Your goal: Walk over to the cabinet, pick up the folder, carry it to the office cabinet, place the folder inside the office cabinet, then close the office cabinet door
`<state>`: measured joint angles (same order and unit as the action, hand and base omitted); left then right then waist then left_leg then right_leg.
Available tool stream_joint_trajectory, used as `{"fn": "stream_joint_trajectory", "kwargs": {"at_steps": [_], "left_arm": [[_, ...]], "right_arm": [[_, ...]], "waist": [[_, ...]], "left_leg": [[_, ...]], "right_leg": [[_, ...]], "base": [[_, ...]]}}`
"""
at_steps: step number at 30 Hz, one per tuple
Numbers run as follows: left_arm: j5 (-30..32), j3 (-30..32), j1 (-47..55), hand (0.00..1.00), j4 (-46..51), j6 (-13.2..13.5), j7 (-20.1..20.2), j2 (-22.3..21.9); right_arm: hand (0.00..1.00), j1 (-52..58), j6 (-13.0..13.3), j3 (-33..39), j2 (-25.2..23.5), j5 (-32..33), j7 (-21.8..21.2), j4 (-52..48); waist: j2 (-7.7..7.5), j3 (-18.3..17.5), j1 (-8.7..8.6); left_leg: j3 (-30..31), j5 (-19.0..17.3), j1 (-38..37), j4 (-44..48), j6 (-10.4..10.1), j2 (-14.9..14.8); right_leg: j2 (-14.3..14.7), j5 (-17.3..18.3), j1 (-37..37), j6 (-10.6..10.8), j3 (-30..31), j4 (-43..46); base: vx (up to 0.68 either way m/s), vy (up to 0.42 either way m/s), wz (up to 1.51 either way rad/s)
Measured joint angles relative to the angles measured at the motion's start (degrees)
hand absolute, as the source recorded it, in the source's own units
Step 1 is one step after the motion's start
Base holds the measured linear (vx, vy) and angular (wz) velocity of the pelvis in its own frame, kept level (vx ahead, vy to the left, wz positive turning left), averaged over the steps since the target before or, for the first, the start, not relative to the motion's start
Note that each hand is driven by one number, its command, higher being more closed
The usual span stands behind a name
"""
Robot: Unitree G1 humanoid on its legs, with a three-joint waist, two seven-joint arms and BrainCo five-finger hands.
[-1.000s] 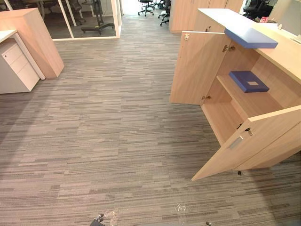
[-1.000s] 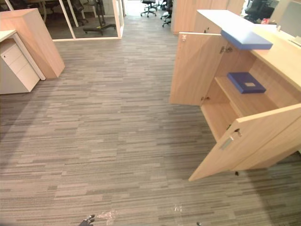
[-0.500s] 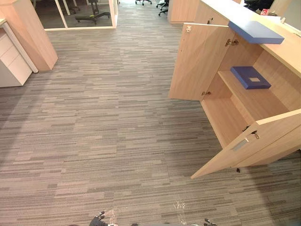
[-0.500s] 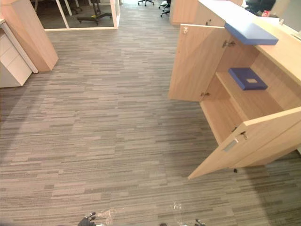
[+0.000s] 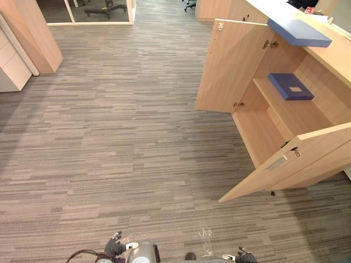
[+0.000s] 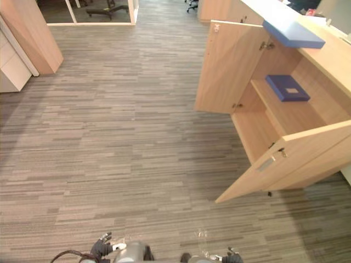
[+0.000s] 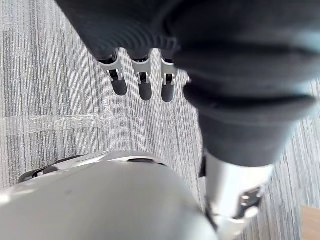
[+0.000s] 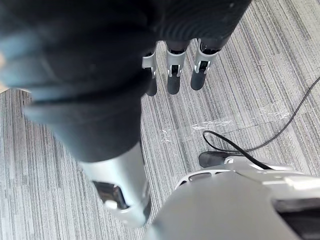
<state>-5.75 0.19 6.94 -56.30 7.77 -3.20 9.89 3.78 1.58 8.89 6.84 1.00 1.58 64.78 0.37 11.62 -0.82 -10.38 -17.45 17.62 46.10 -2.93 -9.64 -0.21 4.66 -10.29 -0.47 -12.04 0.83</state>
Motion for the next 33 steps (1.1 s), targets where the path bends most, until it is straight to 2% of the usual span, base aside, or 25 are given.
{"fn": "stream_joint_trajectory", "kwargs": {"at_steps": [3, 4, 5, 6, 7, 8, 9, 11, 12, 14, 15, 17, 18, 19, 20, 21, 23, 24, 25, 27, 28, 29, 30, 32, 33], "left_arm": [[-1.03, 0.29, 0.32, 0.0, 0.04, 0.17, -0.94, -0.41], [-0.96, 0.32, 0.3, 0.0, 0.04, 0.2, -1.05, -0.43], [-0.67, 0.33, 0.29, 0.0, 0.05, 0.21, -1.34, -0.49], [0.1, 0.3, 0.21, 0.0, 0.02, 0.21, -1.71, -0.46], [1.51, 0.31, -0.2, 0.0, -0.07, 0.21, -2.07, -0.33], [1.54, 0.31, -0.53, 0.0, -0.06, 0.23, -2.26, -0.34], [1.88, 0.32, -0.95, 0.0, -0.15, 0.17, -2.52, -0.15], [3.42, 0.16, -1.07, 0.0, -0.13, 0.16, -2.74, 0.44], [4.03, 0.14, -0.97, 0.0, -0.13, 0.17, -2.76, 0.45], [4.65, -0.06, -0.51, 0.0, -0.14, 0.22, -2.79, 0.23], [5.58, -0.9, -0.03, 0.0, -0.02, 0.46, -2.79, 0.03], [5.87, -2.87, -0.14, 0.0, 1.17, 0.88, -2.42, 0.06], [5.84, -4.23, -0.4, 0.0, 1.32, 1.36, -1.83, -0.2], [5.81, -5.69, -0.98, 0.0, 0.96, 1.51, -1.38, -0.67], [5.85, -6.68, -1.22, 0.0, 0.59, 1.59, -1.22, -0.91], [5.95, -7.81, -1.47, 0.0, 0.5, 1.62, -1.0, -1.29], [6.0, -8.49, -2.33, 0.0, 0.28, 1.65, -0.83, -2.16], [5.96, -8.51, -2.65, 0.0, -0.12, 1.62, -0.82, -2.69], [5.93, -8.64, -2.75, 0.0, -0.41, 1.59, -0.82, -2.94], [5.82, -8.77, -2.9, 0.0, -0.53, 1.49, -0.83, -3.12], [5.76, -8.84, -3.21, 0.0, -0.54, 1.49, -0.85, -3.02], [5.75, -8.81, -3.24, 0.0, -0.56, 1.5, -0.87, -2.86], [5.82, -8.71, -3.61, 0.0, -0.97, 1.49, -0.88, -2.78], [5.95, -7.0, -3.51, 0.0, -1.92, 1.29, -0.93, -3.76], [5.95, -5.55, -3.6, 0.0, -2.11, 1.2, -0.96, -4.17]], "right_arm": [[0.0, -0.18, 0.03, 0.01, 0.18, 0.02, 0.22, 0.0], [0.0, -0.35, 0.04, 0.01, 0.25, 0.04, 0.24, -0.01], [0.0, -0.39, 0.05, 0.01, 0.29, 0.05, 0.27, 0.0], [0.0, -0.39, 0.05, 0.0, 0.3, 0.06, 0.4, 0.01], [0.0, -1.13, 0.06, 0.13, 0.49, 0.08, 0.71, 0.47], [0.0, -1.85, 0.05, 0.35, 0.58, 0.09, 0.72, 0.92], [0.0, -2.26, 0.14, 0.6, 0.25, 0.09, 0.72, 1.01], [0.0, -3.04, 0.29, 0.87, -0.73, 0.07, 0.64, 1.13], [0.0, -3.47, 0.29, 1.06, -1.27, 0.07, 0.46, 1.12], [0.0, -3.51, 0.31, 1.13, -1.48, 0.08, 0.02, 1.05], [0.0, -3.11, 0.28, 1.21, -1.43, 0.09, -0.19, 0.58], [0.0, -3.0, 0.3, 2.61, -1.46, 0.19, -0.3, -0.93], [0.0, -2.96, 0.3, 3.37, -1.48, 0.37, -0.3, -2.14], [0.0, -3.01, 0.76, 3.25, -1.28, 0.26, 0.01, -3.28], [0.0, -3.1, 0.8, 3.08, -1.22, 0.26, -0.07, -3.57], [0.0, -3.15, 0.81, 2.68, -1.44, 0.28, -0.1, -4.2], [0.0, -3.5, 1.48, 2.27, -2.5, 0.34, -0.12, -5.08], [0.0, -3.81, 1.79, 2.22, -2.87, 0.64, -0.15, -5.7], [0.0, -4.0, 1.97, 2.16, -2.99, 0.71, -0.16, -5.75], [0.0, -4.19, 2.21, 0.89, -3.19, 2.25, -0.16, -6.32], [0.0, -4.23, 2.33, 0.82, -3.73, 2.49, -0.17, -6.52], [0.0, -4.18, 2.33, 0.79, -4.06, 2.5, -0.16, -6.51], [0.0, -4.17, 2.43, 1.0, -4.27, 2.54, -0.17, -6.5], [0.0, -4.37, 2.5, 0.92, -3.28, 2.32, -0.26, -6.49], [0.0, -4.58, 2.47, 1.14, -3.33, 2.37, -0.23, -5.43]], "waist": [[-0.04, 0.06, 0.24], [-0.02, 0.07, 0.2], [0.01, 0.09, 0.16], [-0.07, 0.07, 0.24], [-0.04, 0.41, 0.22], [0.02, 0.76, 0.15], [-0.17, 0.7, 0.22], [-1.3, 0.03, 0.3], [-1.77, -0.37, 0.57], [-1.65, -1.67, 0.49], [-1.34, -3.8, 0.31], [-1.0, -4.3, -0.25], [-0.9, -4.28, -0.79], [-0.92, -4.21, -1.74], [-0.68, -4.12, -2.03], [-0.11, -3.7, -2.12], [0.2, -2.25, -2.06], [0.29, -1.52, -2.37], [0.28, -1.44, -2.6], [0.14, -0.81, -3.01], [-0.56, -0.45, -2.93], [-1.24, -0.37, -2.88], [-1.83, -0.16, -3.07], [0.6, -1.07, -3.17], [0.72, -1.29, -2.98]], "left_leg": [[0.97, 3.01, 1.22, -14.35, -0.9, 0.48], [2.07, 6.43, 1.44, -22.27, -1.21, 0.66], [2.71, 8.63, 1.42, -26.46, -1.58, 0.66], [2.43, 16.62, 0.58, -31.01, -3.72, 1.41], [0.9, 19.55, 0.34, -30.15, -2.56, 2.98], [0.67, 18.94, 1.1, -28.16, -1.59, 3.19], [0.13, 16.15, 1.99, -24.59, 1.73, 3.81], [-2.39, 12.98, 0.59, -22.94, 2.58, 5.55], [-4.84, 12.4, -1.9, -24.23, 3.85, 6.89], [-7.41, 11.63, -5.25, -27.0, 5.07, 9.33], [-8.62, 11.09, -7.25, -29.59, 5.92, 11.15], [-9.24, 10.69, -11.97, -33.77, 6.53, 14.09], [-9.24, 10.33, -15.55, -36.07, 7.21, 15.54], [-8.23, 10.01, -18.82, -37.54, 7.67, 16.4], [-7.67, 10.0, -20.3, -38.41, 7.66, 16.37], [-7.29, 9.99, -22.45, -39.4, 7.62, 15.89], [-7.41, 9.32, -26.27, -40.02, 6.49, 14.04], [-7.64, 8.64, -28.09, -40.11, 5.35, 12.97], [-7.83, 8.3, -28.79, -40.23, 4.78, 12.5], [-8.36, 7.04, -31.74, -42.61, 3.06, 10.9], [-8.7, 6.39, -33.26, -44.5, 2.42, 10.57], [-8.65, 5.83, -34.02, -44.98, 1.86, 10.69], [-8.27, 4.22, -35.54, -44.62, 0.57, 10.26], [-8.85, 1.53, -36.1, -41.07, -2.19, 6.18], [-8.62, 0.54, -32.1, -31.86, -3.42, 2.81]], "right_leg": [[-3.98, 1.4, -0.86, 2.14, 1.29, 0.08], [-5.95, 2.36, -1.03, 3.68, 1.8, 0.1], [-6.85, 2.89, -1.11, 4.52, 2.32, 0.07], [-9.1, 3.75, -1.23, 5.85, 3.27, -0.28], [-11.09, 4.36, -1.78, 6.29, 3.05, -0.3], [-11.55, 4.16, -1.79, 6.34, 3.03, 0.52], [-11.98, 2.71, -1.79, 5.96, 2.84, 1.82], [-14.57, -0.86, -2.07, 8.21, 3.22, 1.51], [-16.79, -1.96, -1.51, 8.24, 4.42, 3.11], [-19.7, -2.52, 0.69, 8.26, 5.86, 7.79], [-21.98, -3.14, 3.89, 7.36, 6.58, 13.38], [-25.87, -5.51, 9.64, 3.68, 5.34, 27.21], [-29.26, -8.26, 13.49, -2.59, 2.02, 38.68], [-32.12, -7.07, 16.47, -4.74, -3.23, 50.11], [-32.19, -5.43, 17.45, -3.78, -5.55, 53.64], [-30.99, -1.75, 18.42, -2.03, -8.88, 56.03], [-26.18, 5.2, 20.56, -0.24, -15.18, 53.13], [-23.1, 6.6, 21.88, 0.15, -17.67, 48.35], [-21.5, 6.61, 22.76, 0.18, -18.55, 45.11], [-15.79, 5.73, 25.86, -0.36, -20.39, 32.47], [-13.48, 3.59, 26.83, -0.57, -20.26, 24.95], [-12.96, 2.12, 27.05, -1.34, -20.11, 22.03], [-12.23, -1.51, 27.31, -5.45, -18.88, 22.68], [-9.15, 0.89, 26.88, -5.33, -19.29, 24.95], [-6.53, 1.96, 25.98, -5.34, -19.48, 23.03]], "base": [[0.19, 0.234, -0.18], [0.23, 0.264, -0.19], [0.3, 0.366, -0.27], [0.32, 0.404, -0.29], [0.35, 0.39, -0.31], [0.39, 0.357, -0.27], [0.39, 0.298, -0.27], [0.45, 0.327, -0.43], [0.46, 0.301, -0.67], [0.3, 0.203, -0.62], [0.34, 0.269, -0.46], [0.4, 0.311, -0.23], [0.33, 0.209, 0.18], [0.33, 0.183, 0.29], [0.26, 0.108, 0.32], [0.25, 0.058, 0.16], [0.32, -0.011, -0.05], [0.23, -0.063, -0.15], [0.28, -0.119, -0.16], [0.26, -0.144, -0.09], [0.23, -0.175, 0.0], [0.3, -0.254, 0.09], [0.33, -0.277, 0.03], [0.42, -0.309, -0.12], [0.48, -0.384, -0.23]]}}
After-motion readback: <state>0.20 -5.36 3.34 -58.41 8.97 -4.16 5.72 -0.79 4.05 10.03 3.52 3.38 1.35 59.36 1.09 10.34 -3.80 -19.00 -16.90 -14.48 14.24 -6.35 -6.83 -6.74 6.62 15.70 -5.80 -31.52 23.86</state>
